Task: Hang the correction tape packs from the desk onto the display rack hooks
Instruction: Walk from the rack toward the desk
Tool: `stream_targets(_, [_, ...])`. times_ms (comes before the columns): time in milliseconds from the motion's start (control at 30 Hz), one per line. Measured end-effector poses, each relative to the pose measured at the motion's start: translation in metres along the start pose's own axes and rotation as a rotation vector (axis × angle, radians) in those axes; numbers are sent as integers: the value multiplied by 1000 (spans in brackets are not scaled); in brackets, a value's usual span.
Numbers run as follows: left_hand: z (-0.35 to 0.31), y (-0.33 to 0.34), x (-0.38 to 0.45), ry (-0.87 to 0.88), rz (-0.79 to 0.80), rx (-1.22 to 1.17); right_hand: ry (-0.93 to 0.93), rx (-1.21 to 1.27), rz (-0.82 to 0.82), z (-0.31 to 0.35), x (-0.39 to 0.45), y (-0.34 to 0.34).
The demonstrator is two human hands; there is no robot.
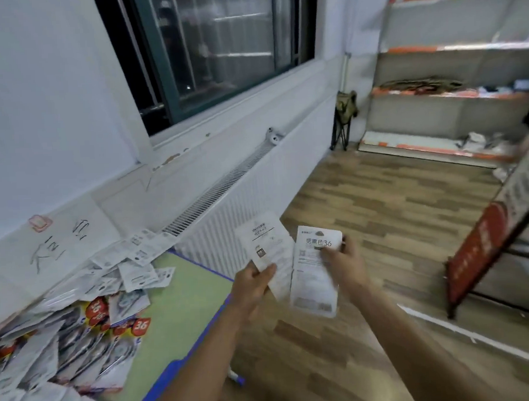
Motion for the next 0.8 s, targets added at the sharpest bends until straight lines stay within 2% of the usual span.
stream_targets(100, [17,79,-2,-20,125,-60,26,84,-38,-1,-1,-77])
stream_targets(233, [45,174,-8,-80,168,-8,49,112,-149,-9,-6,-181])
stream_targets(433, [74,317,-22,-58,338,82,-33,67,-367,-8,-27,-326])
stream_targets(633, [93,438,-30,-36,459,153,-42,-51,-606,-16,-31,-439])
stream_targets(800, [101,537,-20,-25,527,137,-54,-72,-700,-14,-16,-514])
Point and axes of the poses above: each hand's wrist, its own x-axis towards the middle knuckle, its own y-axis out of the palm, z = x × y, the point moved 9 cm from there along x, towards the middle knuckle, and after that the axes turned 8 degrees about -x, right-handed, at the moved point
